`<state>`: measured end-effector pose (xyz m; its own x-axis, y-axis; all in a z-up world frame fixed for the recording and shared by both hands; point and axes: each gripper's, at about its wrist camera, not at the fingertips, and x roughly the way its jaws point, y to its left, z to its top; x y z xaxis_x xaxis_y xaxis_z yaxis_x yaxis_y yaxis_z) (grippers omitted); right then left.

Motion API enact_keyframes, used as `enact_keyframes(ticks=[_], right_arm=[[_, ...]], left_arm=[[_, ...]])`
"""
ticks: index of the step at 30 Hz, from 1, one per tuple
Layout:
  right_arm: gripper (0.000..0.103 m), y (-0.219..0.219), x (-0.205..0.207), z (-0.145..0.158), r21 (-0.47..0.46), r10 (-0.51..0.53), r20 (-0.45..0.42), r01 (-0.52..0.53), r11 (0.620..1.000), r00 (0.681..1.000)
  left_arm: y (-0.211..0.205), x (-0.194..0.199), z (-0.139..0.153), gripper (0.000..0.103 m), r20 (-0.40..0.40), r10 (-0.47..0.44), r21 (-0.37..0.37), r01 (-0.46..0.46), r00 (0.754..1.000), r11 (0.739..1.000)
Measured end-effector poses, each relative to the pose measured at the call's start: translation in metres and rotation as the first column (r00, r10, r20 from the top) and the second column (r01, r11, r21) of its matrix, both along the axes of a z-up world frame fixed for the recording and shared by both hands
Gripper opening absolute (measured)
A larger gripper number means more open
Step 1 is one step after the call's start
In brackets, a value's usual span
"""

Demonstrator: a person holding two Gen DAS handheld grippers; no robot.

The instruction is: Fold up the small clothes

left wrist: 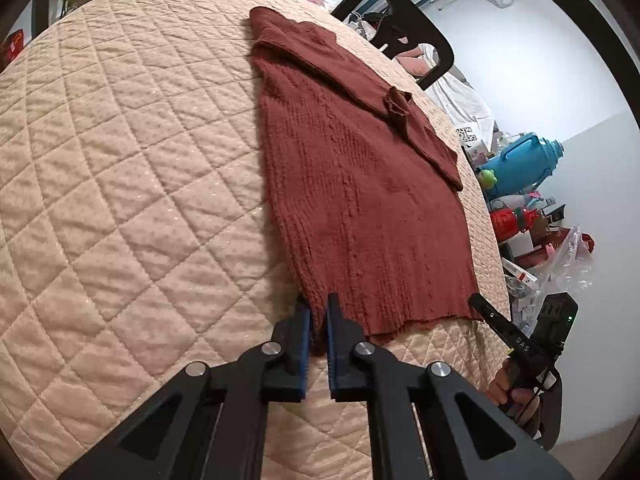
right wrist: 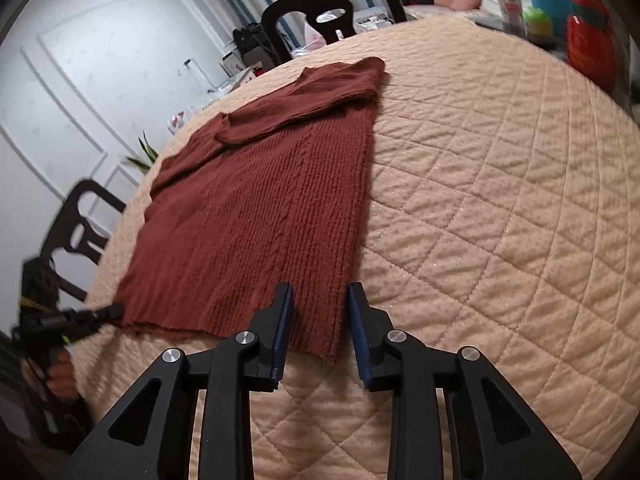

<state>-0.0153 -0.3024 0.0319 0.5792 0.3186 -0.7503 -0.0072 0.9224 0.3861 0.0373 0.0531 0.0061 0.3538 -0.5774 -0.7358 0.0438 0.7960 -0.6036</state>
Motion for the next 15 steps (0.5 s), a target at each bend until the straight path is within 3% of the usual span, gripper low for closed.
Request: enact_keyframes(ticks=[1,2,5,8,15], right_arm=[[0.008,0.001,0.0,0.0,0.009,0.014,0.001,-0.014,1.0,1.0],[0.006,0.001,-0.001,0.001,0.018,0.023,0.005,-0.023,1.0,1.0],[0.006,0.001,-0.005,0.007,0.018,0.027,0.039,-0.028,0.999,0.999],[0.006,-0.007,-0.011,0.013,0.083,0.023,0.064,-0.028,0.996,0.998],[0.006,-0.017,-0.027,0.021,0.164,0.01,0.082,-0.024,0.986,0.997]], left_arm=[[0.0,0.0,0.001,0.008,0.004,-0.003,0.0,0.003,1.0,1.0],[0.001,-0.001,0.002,0.007,0.005,-0.001,-0.002,0.001,1.0,1.0],[0.009,-0.007,0.007,0.007,0.027,0.008,-0.036,-0.007,1.0,0.999],[0.017,-0.016,0.016,0.007,0.053,0.023,-0.066,-0.02,0.998,0.998],[0.026,-0.035,0.031,0.007,0.081,0.018,-0.081,-0.011,0.997,0.997]])
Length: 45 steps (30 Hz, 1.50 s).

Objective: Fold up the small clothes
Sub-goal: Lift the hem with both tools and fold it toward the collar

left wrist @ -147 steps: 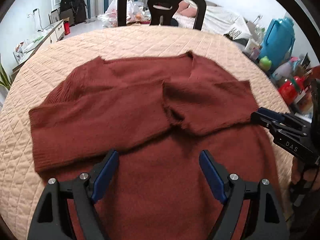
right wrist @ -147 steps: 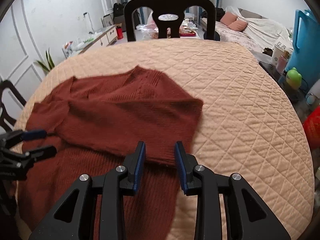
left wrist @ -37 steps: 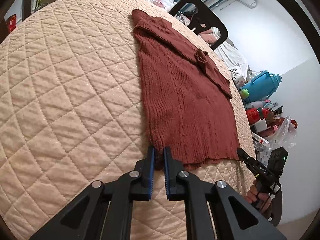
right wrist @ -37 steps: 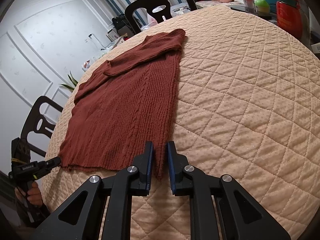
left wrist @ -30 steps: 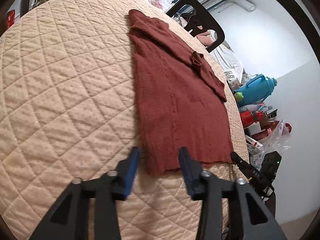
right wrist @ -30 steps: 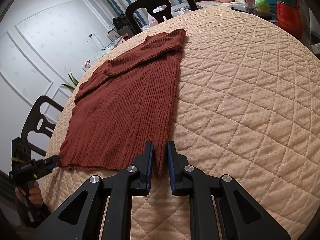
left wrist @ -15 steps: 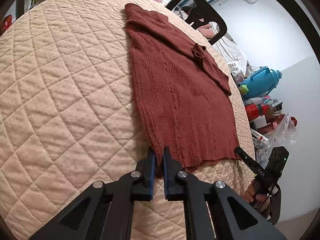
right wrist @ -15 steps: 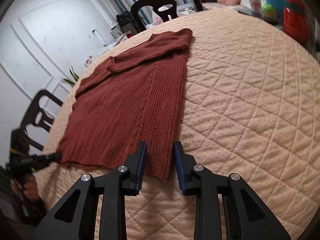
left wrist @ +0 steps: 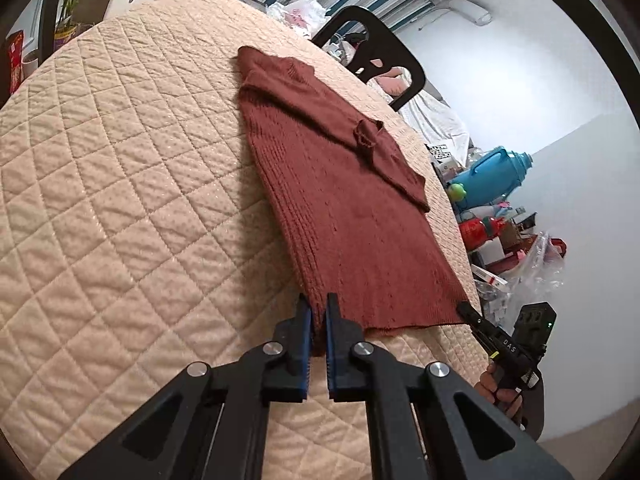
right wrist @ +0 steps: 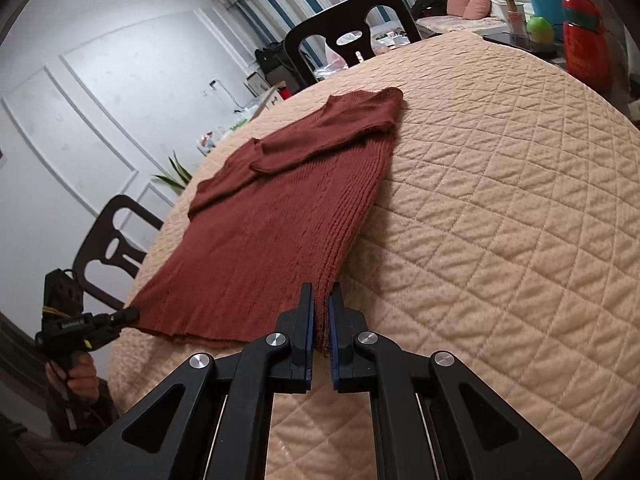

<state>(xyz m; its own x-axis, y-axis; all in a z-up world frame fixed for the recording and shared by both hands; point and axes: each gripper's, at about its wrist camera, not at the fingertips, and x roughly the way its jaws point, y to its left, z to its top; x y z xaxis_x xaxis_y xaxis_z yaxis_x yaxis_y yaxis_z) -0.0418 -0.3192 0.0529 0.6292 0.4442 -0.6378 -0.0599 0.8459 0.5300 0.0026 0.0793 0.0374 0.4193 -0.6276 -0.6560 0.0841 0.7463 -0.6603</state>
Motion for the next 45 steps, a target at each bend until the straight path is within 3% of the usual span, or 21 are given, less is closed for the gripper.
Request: enact_keyframes(ticks=[6,12,35,45], right_arm=[[0.006,-0.003,-0.014,0.012,0.054,0.009,0.035,-0.011,0.998,0.999],[0.006,0.0,-0.01,0.04,0.03,0.02,0.115,-0.024,0.999,0.993],[0.006,-0.001,0.125,0.076,-0.059,-0.049,0.123,0.057,0.997,0.991],[0.006,0.0,0.195,0.069,-0.049,-0.075,0.063,0.078,0.996,0.995]], left_arm=[[0.007,-0.014,0.017,0.007,0.04,-0.008,0.0,0.008,0.999,1.0],[0.011,-0.007,0.042,0.007,0.123,0.01,-0.001,-0.01,0.992,1.0],[0.007,0.123,0.074,0.007,0.176,0.104,0.015,-0.108,0.979,0.994],[0.009,0.189,0.056,0.007,0.096,0.17,0.016,-0.172,0.981,0.985]])
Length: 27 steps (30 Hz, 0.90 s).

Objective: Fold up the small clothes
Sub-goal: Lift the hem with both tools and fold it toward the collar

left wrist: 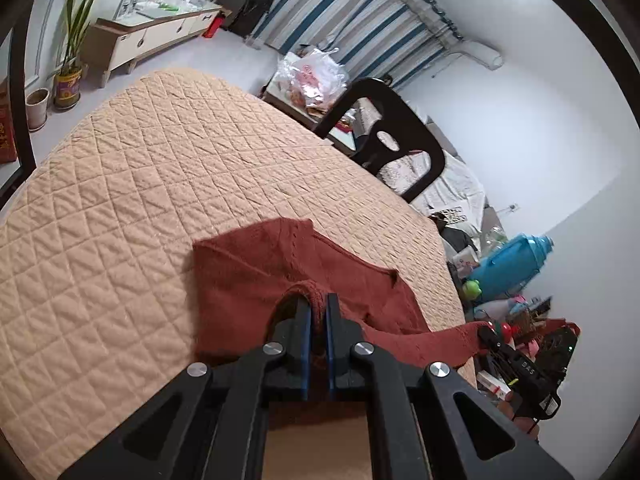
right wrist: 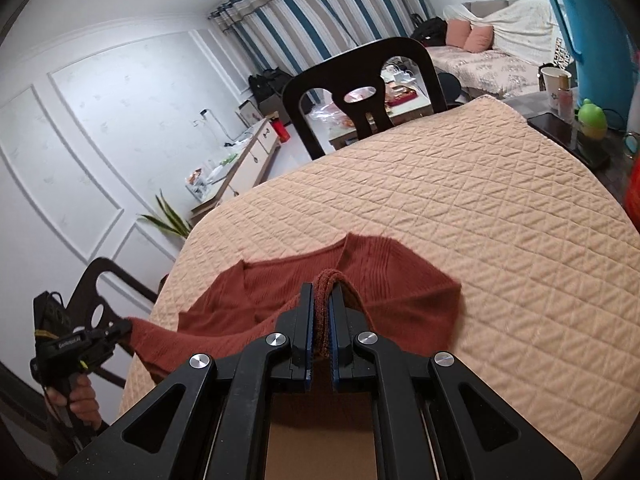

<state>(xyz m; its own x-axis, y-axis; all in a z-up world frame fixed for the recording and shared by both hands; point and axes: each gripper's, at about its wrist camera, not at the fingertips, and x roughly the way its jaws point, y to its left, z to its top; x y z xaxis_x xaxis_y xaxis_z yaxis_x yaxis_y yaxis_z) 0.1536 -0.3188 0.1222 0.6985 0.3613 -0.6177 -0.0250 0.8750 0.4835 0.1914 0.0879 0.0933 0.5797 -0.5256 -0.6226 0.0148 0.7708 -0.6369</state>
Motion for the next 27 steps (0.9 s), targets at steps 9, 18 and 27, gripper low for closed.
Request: enact_keyframes(ticks=[9,18,27], right_arm=[[0.006,-0.009,0.045,-0.033,0.032,-0.022,-0.108,0.026,0.999,0.994],[0.011,-0.018,0.073,-0.064,0.032,-0.079,-0.207,0.087,0.996,0.975],[0.022,-0.017,0.072,-0.057,-0.052,-0.133,-0.149,0.126,0.991,0.98]], left_arm=[[-0.006,0.054,-0.041,0.007,-0.122,0.033,0.028,-0.03,0.992,0.999],[-0.011,0.078,-0.066,0.01,-0.175,0.041,0.017,-0.038,0.984,0.999],[-0.006,0.075,-0.048,0.049,-0.072,0.063,0.099,-0.056,0.995,0.994]])
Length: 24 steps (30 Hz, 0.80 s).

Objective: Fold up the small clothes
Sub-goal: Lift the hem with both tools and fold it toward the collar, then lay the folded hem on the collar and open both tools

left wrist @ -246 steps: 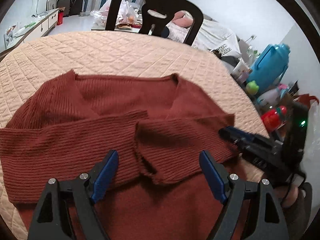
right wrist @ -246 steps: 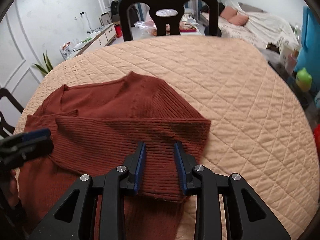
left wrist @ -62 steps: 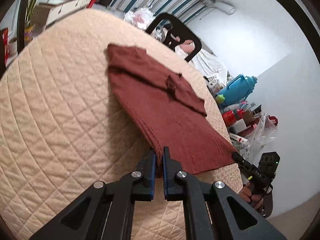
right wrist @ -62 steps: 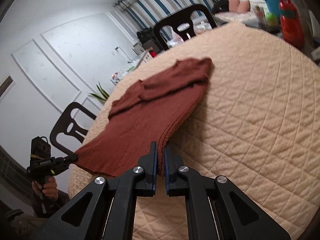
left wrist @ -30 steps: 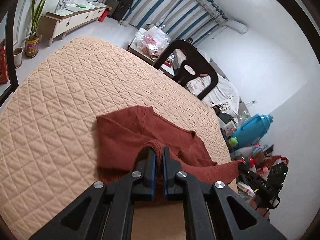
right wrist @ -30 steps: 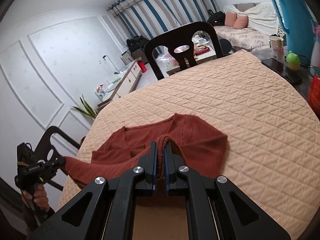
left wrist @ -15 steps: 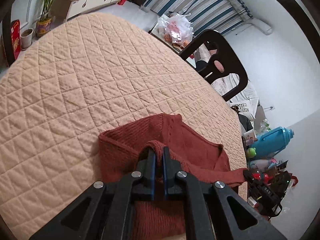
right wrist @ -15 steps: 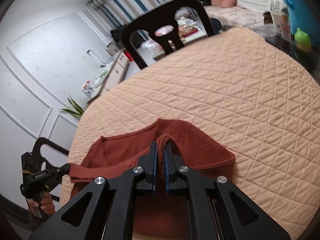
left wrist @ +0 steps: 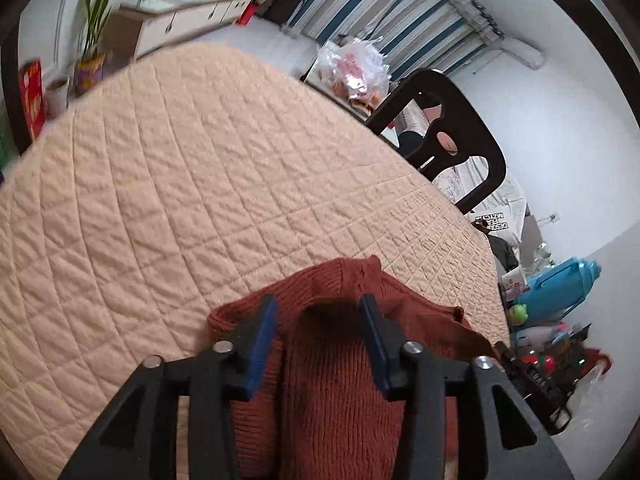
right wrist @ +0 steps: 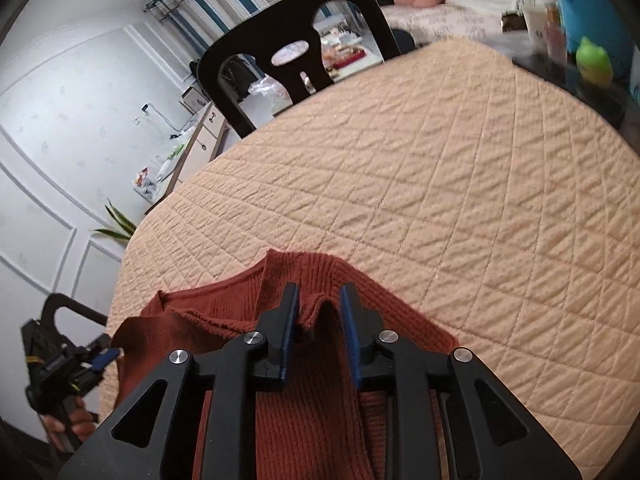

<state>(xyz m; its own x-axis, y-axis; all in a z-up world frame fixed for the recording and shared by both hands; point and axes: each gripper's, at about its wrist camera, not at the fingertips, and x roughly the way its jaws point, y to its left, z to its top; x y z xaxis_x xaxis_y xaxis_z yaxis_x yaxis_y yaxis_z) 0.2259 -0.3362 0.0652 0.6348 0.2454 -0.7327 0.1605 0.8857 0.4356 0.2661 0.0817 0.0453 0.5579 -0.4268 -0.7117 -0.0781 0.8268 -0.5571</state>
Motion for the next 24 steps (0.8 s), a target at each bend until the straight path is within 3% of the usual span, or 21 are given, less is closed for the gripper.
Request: enact_keyframes(ticks=[2,6,11,14,18,24], right_arm=[[0.023,0.002,-0.002,0.006,-0.043,-0.013,0.026,0.014,0.999,1.0],[0.024,0.011,-0.008,0.017,-0.15,-0.022,0.068,0.032,0.988,0.997],[0.024,0.029,-0.021,0.028,-0.23,0.049,0.118,-0.021,0.973,0.992],[0.024,0.045,-0.026,0.03,-0.302,0.118,0.128,-0.075,0.95,0.985],[0.024,0.062,-0.028,0.016,-0.317,0.209,0.073,-0.176,0.932,0.975],[0.024,0.076,-0.029,-0.012,-0.408,0.232,-0.044,-0.23,0.884,0.972]], left_arm=[[-0.003,-0.005,0.008,0.056,0.034,-0.005,0.033,0.004,0.999,0.999],[-0.012,-0.012,0.018,0.058,0.068,-0.057,0.057,0.054,0.996,0.997],[-0.031,-0.023,0.023,0.058,0.083,-0.134,0.102,0.126,0.987,0.987],[-0.049,-0.03,0.02,0.058,0.078,-0.206,0.161,0.192,0.975,0.968],[-0.065,-0.037,0.01,0.058,0.05,-0.268,0.201,0.253,0.962,0.946],[-0.062,-0.041,-0.005,0.057,0.003,-0.247,0.256,0.238,0.969,0.937]])
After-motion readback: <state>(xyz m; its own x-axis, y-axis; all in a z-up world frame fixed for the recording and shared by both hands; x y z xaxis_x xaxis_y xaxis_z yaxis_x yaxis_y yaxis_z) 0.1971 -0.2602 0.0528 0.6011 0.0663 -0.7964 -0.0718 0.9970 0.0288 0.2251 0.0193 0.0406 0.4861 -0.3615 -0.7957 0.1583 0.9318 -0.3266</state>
